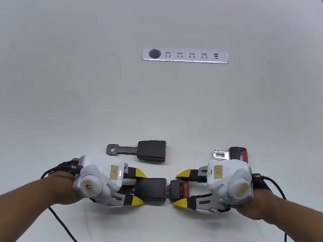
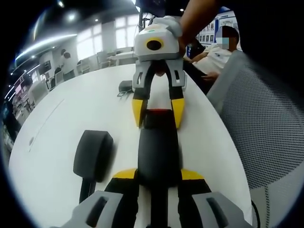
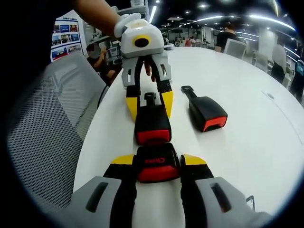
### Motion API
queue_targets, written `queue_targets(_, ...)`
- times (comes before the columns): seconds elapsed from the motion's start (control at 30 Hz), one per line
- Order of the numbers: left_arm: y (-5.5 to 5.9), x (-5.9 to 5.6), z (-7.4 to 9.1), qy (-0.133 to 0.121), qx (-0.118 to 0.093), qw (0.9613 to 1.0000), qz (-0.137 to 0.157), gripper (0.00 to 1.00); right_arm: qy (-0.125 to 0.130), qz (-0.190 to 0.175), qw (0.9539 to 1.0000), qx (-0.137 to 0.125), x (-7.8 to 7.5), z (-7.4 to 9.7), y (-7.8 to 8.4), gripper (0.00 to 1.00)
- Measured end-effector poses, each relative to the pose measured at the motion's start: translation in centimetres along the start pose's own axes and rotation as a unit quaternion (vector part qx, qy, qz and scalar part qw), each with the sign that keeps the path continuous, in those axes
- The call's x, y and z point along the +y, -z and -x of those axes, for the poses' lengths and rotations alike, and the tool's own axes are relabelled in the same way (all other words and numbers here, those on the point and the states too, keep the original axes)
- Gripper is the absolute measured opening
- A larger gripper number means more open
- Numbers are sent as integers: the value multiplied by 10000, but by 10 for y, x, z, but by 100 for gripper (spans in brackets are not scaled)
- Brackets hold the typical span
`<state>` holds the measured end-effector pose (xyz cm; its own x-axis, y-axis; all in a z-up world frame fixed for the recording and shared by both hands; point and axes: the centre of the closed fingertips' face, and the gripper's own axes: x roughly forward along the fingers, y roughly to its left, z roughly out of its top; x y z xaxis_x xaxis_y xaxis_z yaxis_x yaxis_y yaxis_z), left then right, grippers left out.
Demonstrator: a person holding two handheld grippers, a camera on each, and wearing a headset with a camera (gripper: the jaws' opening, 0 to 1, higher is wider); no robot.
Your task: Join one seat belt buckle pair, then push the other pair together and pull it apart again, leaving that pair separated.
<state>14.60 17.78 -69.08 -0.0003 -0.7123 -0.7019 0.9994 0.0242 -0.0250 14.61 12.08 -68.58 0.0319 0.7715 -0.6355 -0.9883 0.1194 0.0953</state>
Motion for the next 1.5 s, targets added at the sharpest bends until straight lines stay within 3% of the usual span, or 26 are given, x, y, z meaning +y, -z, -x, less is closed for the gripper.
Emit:
queue_targets(0.3, -1, 0, -1, -31, 177, 9998, -16, 33, 113, 231, 9994, 211, 1, -1, 0, 36)
queue_targets(0.37, -2, 0, -2, -106, 191, 9997, -54, 42, 278, 307, 9983, 414, -1, -2, 5, 41)
queue_targets(0.43, -1, -4, -1, -69, 327, 9991, -267, 54, 225, -18, 9995, 215, 3, -3, -2, 49)
queue_targets(0.57, -7, -4, 5, -119, 188, 9998, -2, 61, 333, -178, 9993, 24, -1, -1, -12, 70)
queue_targets(0.67, -19, 1, 12, -269, -89, 9991, 312, 67, 468, -232, 9986, -98, -6, 2, -17, 74)
queue_targets(0.73, -22, 4, 18, -294, -76, 9991, 310, 65, 499, -292, 9982, -149, -6, 5, -21, 72)
queue_targets(0.9, -36, 18, 30, -520, -182, 9982, 243, 68, 670, -290, 9969, -291, -12, 18, -26, 73)
queue_targets(0.97, -41, 29, 35, -660, -263, 9968, 352, 68, 720, -315, 9964, -327, -15, 26, -27, 73)
queue_targets(1.07, -47, 39, 40, -732, -322, 9963, 327, 68, 784, -277, 9962, -269, -22, 36, -23, 72)
queue_targets(1.37, -58, 74, 50, -934, -358, 9946, 277, 68, 1075, -312, 9934, -239, -54, 78, -10, 71)
queue_targets(1.5, -55, 83, 52, -920, -281, 9951, 236, 69, 1144, -289, 9928, -197, -70, 94, -3, 72)
